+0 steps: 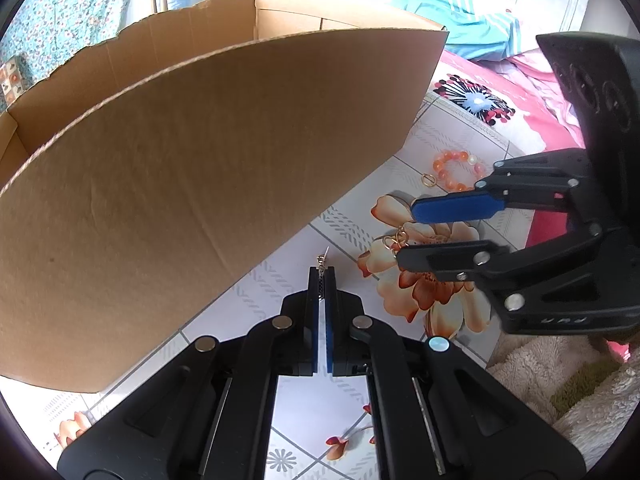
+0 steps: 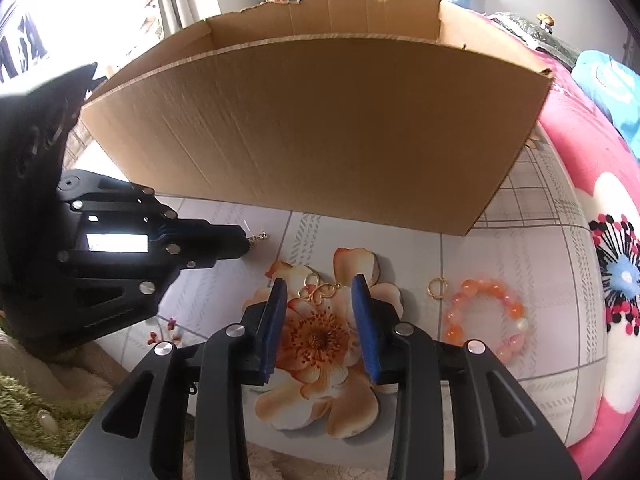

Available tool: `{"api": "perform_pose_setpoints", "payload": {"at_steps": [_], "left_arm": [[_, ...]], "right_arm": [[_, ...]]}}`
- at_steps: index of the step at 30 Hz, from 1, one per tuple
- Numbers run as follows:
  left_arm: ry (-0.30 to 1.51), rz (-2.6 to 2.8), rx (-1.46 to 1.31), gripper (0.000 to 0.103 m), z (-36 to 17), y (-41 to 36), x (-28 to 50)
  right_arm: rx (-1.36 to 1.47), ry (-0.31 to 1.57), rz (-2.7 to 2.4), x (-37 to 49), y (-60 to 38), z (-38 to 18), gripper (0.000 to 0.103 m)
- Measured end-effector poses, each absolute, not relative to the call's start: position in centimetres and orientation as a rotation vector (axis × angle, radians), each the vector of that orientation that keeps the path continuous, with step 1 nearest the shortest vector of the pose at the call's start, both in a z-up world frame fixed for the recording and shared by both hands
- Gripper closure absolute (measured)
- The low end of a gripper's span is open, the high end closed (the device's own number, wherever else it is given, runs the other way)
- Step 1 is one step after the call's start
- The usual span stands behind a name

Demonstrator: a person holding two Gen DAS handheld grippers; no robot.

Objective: Organize jewelry

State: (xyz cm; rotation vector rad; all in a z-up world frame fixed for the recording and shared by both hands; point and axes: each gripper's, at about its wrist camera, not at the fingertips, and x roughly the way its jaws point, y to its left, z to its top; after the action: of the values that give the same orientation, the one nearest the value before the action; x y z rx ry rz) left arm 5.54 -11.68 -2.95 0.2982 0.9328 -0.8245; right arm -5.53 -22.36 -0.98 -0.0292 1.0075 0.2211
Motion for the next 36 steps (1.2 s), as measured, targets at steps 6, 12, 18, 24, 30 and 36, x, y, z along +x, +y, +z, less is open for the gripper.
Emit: {"api": "perform_pose_setpoints", "payload": {"at_steps": [6,12,18,24,30,36], "left_arm": [[0.932,-0.824,0.303,0.101,-2.9,-11.9,5.4],[0.931,-0.825,0.304,0.101,-2.9,-11.9,5.5],[0.932,-0.825,0.304,0.101,-2.9,-11.9,5.5],[0.93,-0.826,0.306,0.101,-2.9,-12.0,5.5],[0.931,-0.825,0.303,0.101,-2.9,-12.0,5.5],[0.931,-0.831,0.296,0.101,-2.8,-12.0,5.5]], "right_arm": [[-0.122,1.002,0.227,-5.4,-21.0,-1.1,0.078],[-0.102,1.003,0.234,-5.5,-20.4,-1.1,0.083],[-0.051,1.008,0.247,-5.3,-23.0,-0.9,0.096],[-0.026,1.01,0.249,-5.4,-23.8,-0.5,0.095],[-0.044,1.05,0.261,-5.0,-23.3,0.1,0.073],[-0.154,1.108,0.264,-3.9,-21.6,-0.6,0.072]]}}
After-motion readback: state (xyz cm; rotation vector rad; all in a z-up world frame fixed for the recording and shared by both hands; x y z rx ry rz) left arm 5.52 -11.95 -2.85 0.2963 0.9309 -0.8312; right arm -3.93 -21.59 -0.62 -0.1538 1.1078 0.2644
